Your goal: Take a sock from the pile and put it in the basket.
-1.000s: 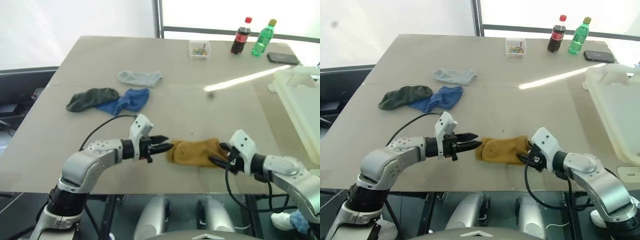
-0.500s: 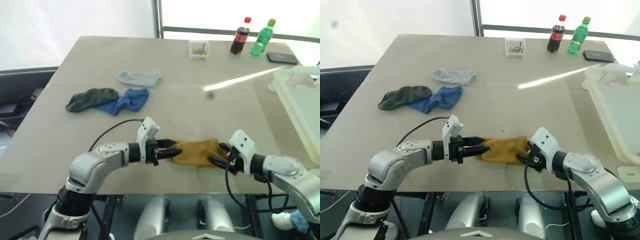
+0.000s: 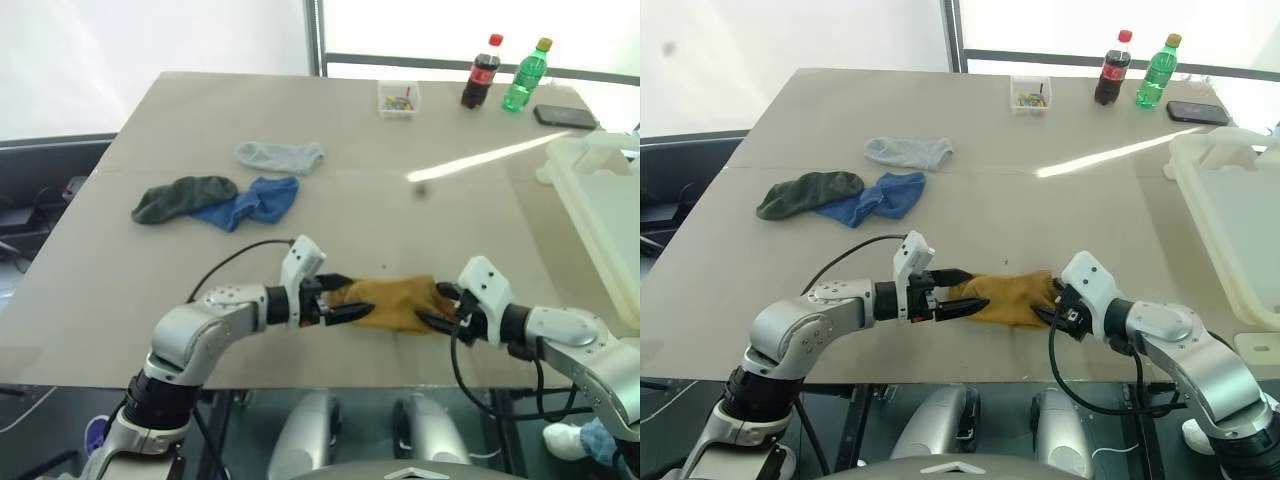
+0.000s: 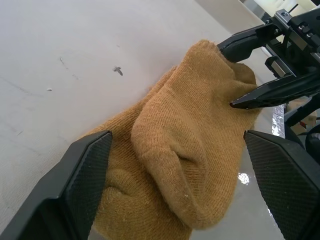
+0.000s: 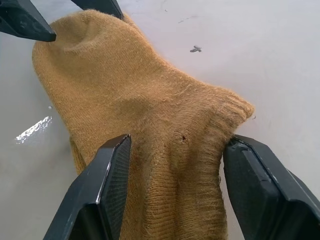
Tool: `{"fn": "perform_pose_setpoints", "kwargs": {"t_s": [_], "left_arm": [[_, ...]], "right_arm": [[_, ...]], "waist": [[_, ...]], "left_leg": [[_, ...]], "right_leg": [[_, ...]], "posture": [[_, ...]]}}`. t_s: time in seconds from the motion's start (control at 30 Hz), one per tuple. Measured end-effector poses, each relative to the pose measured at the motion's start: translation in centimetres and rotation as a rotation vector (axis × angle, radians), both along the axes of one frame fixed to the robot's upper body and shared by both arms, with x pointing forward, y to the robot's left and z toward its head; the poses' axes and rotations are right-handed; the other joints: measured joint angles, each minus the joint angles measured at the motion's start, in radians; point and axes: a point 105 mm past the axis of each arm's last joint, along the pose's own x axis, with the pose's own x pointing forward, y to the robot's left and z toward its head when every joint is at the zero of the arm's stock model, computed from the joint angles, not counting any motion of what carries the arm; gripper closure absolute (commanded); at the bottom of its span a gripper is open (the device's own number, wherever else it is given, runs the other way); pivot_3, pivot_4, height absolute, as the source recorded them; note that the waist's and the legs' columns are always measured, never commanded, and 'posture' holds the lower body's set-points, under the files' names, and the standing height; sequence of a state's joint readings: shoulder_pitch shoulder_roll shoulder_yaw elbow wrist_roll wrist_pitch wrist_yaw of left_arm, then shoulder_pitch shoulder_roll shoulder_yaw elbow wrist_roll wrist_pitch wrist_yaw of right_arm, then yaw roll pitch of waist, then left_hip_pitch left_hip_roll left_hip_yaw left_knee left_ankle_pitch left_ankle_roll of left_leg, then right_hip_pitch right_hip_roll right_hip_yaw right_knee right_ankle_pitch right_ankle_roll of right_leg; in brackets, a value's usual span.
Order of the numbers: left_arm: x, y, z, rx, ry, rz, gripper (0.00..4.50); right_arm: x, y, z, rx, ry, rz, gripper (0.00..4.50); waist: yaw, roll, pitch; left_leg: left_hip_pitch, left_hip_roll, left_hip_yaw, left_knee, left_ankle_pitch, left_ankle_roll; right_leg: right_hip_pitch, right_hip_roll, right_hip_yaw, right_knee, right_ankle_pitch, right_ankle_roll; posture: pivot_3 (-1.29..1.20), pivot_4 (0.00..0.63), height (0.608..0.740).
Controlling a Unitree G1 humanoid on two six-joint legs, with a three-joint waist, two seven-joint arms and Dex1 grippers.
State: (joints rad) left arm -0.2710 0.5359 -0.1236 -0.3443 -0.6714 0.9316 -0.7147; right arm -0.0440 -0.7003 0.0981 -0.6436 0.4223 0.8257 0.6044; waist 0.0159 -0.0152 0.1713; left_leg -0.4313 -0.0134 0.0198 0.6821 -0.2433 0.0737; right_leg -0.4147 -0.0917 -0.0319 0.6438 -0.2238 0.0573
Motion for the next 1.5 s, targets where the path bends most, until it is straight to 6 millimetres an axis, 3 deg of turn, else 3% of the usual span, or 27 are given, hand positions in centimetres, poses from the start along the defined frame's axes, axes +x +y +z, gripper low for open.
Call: {"fn": "perform_pose_setpoints", "kwargs": {"t_s": [0.37,0.43,0.5,0.53,0.57,0.63,0.67,0.73,0.8,1.13,1.17,1.23,1.5], "left_arm": [[-0.07,-0.03,0.12,-0.001,-0.013,-0.016,0.05],[-0.05,-0.02,0.16,-0.002,-0.017,-0.017,0.56],[0.05,0.11,0.21,0.007,-0.032,-0.013,0.56],[0.08,0.13,0.20,0.009,-0.034,-0.011,1.04],[0.14,0.17,0.20,0.013,-0.039,-0.009,1.07],[0.21,0.21,0.19,0.018,-0.045,-0.005,1.66],[0.18,0.21,0.20,0.017,-0.044,-0.008,2.19],[0.16,0.21,0.20,0.017,-0.044,-0.010,2.67],[0.15,0.22,0.20,0.018,-0.044,-0.011,3.46],[-0.10,-0.13,-0.37,0.044,-0.035,-0.033,3.46],[-0.10,-0.18,-0.39,0.043,-0.035,-0.034,3.99],[-0.10,-0.29,-0.35,0.040,-0.037,-0.038,4.41],[-0.01,-0.34,-0.32,0.043,-0.055,-0.041,4.41]], "right_arm": [[0.00,-0.02,0.00,-0.001,0.001,0.000,1.58],[0.00,-0.03,0.00,-0.002,0.001,0.000,1.58],[0.01,-0.09,0.01,-0.004,0.001,-0.001,1.58],[0.01,-0.11,0.02,-0.005,0.000,-0.001,1.58],[0.01,-0.12,0.02,-0.005,0.000,-0.001,1.58],[0.01,-0.11,0.03,-0.004,0.001,-0.001,1.58],[0.00,-0.10,0.03,-0.002,0.002,-0.001,1.58],[-0.01,-0.09,0.03,-0.001,0.003,0.000,1.58],[-0.02,-0.07,0.03,0.000,0.004,0.000,1.58],[0.13,-0.39,0.20,0.001,0.000,-0.016,1.58],[0.14,-0.43,0.19,0.000,0.001,-0.019,1.58],[0.12,-0.46,0.14,-0.001,0.003,-0.021,1.58],[0.02,-0.61,-0.18,-0.002,0.012,-0.038,1.58]], "waist": [[0.000,0.000,0.000],[0.000,0.000,0.000],[0.000,0.000,0.000],[0.000,0.000,0.000],[0.000,0.000,0.000],[0.000,0.000,0.000],[0.000,0.000,0.000],[0.000,0.000,0.000],[0.000,0.000,0.000],[0.000,0.000,0.000],[0.000,0.000,0.000],[0.000,0.000,0.000],[0.000,0.000,0.000]], "left_leg": [[0.000,0.000,0.000,0.000,0.000,0.000],[0.000,0.000,0.000,0.000,0.000,0.000],[0.000,0.000,0.000,0.000,0.000,0.000],[0.000,0.000,0.000,0.000,0.000,0.000],[0.000,0.000,0.000,0.000,0.000,0.000],[0.000,0.000,0.000,0.000,0.000,0.000],[0.000,0.000,0.000,0.000,0.000,0.000],[0.000,0.000,0.000,0.000,0.000,0.000],[0.000,0.000,0.000,0.000,0.000,0.000],[0.000,0.000,0.000,0.000,0.000,0.000],[0.000,0.000,0.000,0.000,0.000,0.000],[0.000,0.000,0.000,0.000,0.000,0.000],[0.000,0.000,0.000,0.000,0.000,0.000]], "right_leg": [[0.000,0.000,0.000,0.000,0.000,0.000],[0.000,-0.001,0.000,0.000,0.000,0.000],[0.000,-0.002,0.000,0.000,0.000,0.000],[0.000,-0.002,0.000,0.000,0.000,0.000],[0.000,-0.002,0.000,0.000,0.000,0.000],[0.000,-0.002,0.000,0.000,0.000,0.000],[0.000,-0.001,0.000,0.000,0.000,0.000],[0.000,-0.001,0.000,0.000,0.000,0.000],[0.000,-0.001,-0.001,0.000,0.000,0.000],[0.000,0.000,0.000,0.000,0.000,0.000],[0.000,0.000,0.000,0.000,0.000,0.000],[0.000,0.000,0.000,0.000,0.000,0.000],[0.000,0.000,0.000,0.000,0.000,0.000]], "posture": [[0.00,0.150,0.729],[0.00,0.150,0.729],[0.00,0.150,0.729],[0.00,0.150,0.729],[0.00,0.150,0.729],[0.00,0.150,0.729],[0.00,0.150,0.729],[0.00,0.150,0.729],[0.00,0.150,0.729],[0.00,0.150,0.729],[0.00,0.150,0.729],[0.00,0.150,0.729],[0.00,0.150,0.729]]}}
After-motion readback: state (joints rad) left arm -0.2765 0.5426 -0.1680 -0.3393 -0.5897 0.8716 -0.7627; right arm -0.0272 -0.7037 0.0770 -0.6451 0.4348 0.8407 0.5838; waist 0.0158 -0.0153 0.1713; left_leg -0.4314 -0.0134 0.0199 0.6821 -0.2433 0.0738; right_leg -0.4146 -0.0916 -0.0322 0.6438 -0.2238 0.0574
